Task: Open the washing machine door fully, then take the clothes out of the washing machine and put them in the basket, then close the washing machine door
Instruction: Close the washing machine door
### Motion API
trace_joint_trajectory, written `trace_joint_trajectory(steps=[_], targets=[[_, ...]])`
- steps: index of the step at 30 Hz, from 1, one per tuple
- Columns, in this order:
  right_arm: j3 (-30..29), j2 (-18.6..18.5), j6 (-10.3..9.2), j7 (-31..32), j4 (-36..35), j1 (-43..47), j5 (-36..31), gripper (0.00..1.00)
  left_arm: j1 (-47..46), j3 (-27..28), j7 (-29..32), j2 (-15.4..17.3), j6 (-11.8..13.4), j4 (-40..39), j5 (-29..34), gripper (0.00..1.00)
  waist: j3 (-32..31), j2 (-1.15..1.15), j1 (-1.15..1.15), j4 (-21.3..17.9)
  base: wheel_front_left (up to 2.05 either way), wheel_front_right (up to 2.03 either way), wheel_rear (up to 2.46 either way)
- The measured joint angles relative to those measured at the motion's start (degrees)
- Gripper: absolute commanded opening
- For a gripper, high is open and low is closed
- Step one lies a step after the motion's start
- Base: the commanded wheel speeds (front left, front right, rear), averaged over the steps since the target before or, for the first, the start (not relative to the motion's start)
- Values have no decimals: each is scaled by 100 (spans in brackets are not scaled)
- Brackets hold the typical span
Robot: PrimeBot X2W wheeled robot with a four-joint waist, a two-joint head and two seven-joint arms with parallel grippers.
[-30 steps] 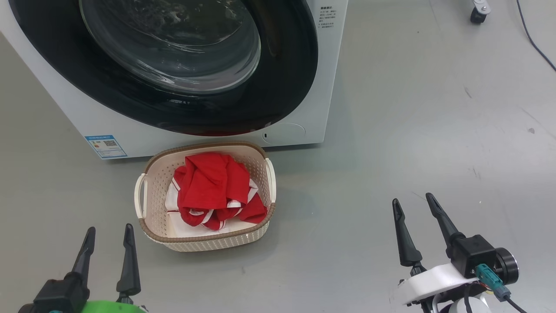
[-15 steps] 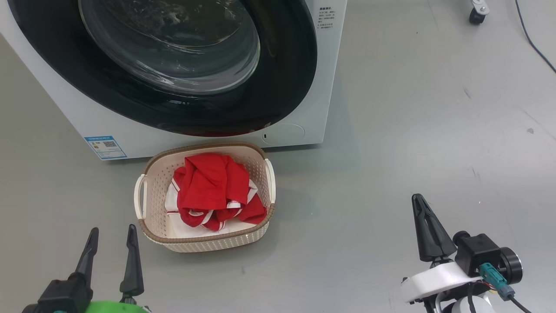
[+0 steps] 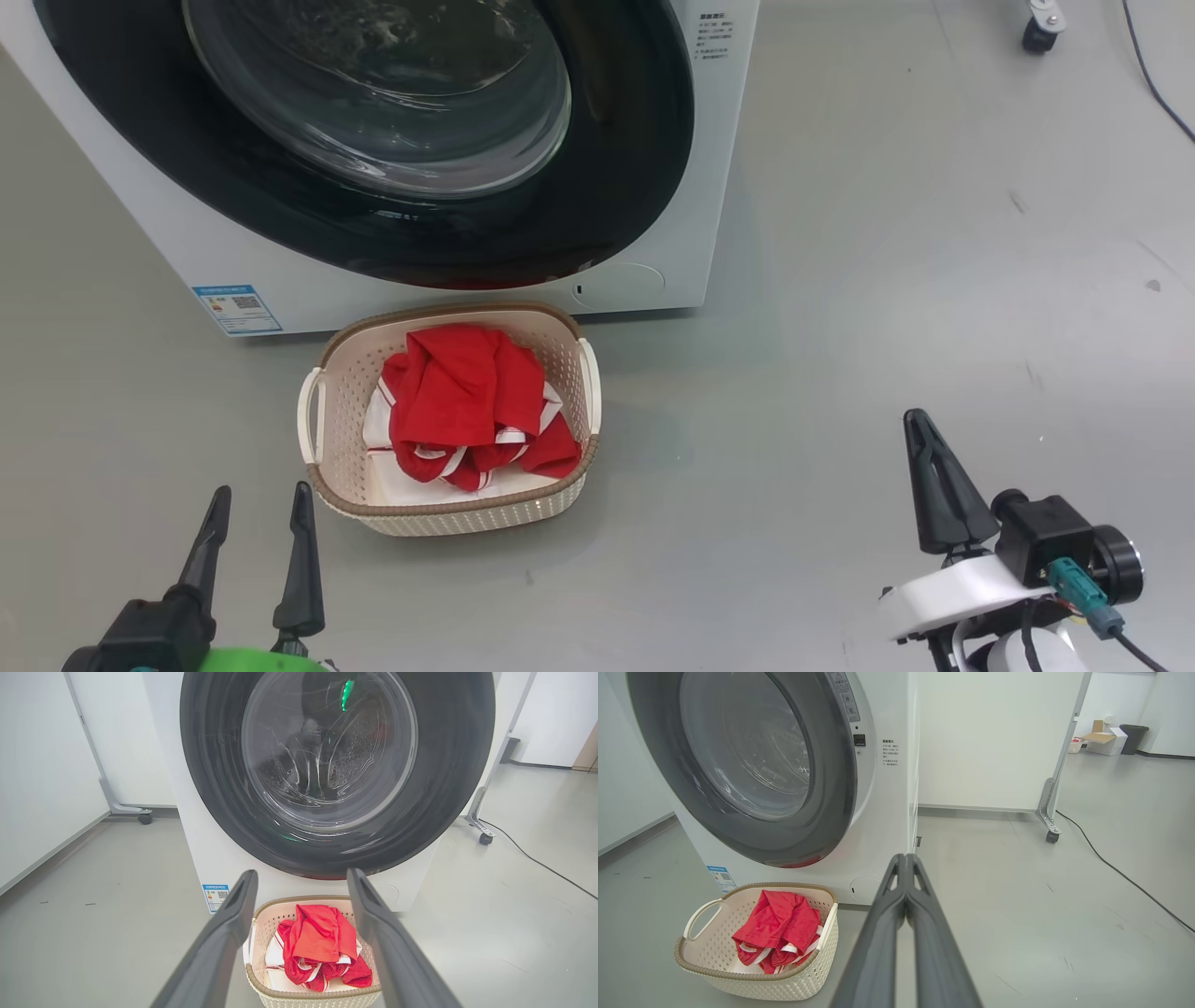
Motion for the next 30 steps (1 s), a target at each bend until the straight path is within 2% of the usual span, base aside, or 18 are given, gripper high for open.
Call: trace_joint_trajectory(steps=[7, 18, 30], targets=[[-29, -191, 149, 0, 16, -370, -88, 0, -16, -75, -1, -64, -80, -35, 36, 100, 61, 0, 0, 180, 0, 0, 0], [47, -525, 528, 87, 404, -1541, -165, 0, -304, -183, -1, -193, -214, -154, 59, 100, 375, 0, 0, 622, 0, 0, 0], [116, -610, 728, 487, 740, -3129, -126, 0, -718, -304, -2, -312, -401, -242, 70, 100, 961, 0, 0, 1093, 0, 0, 0]])
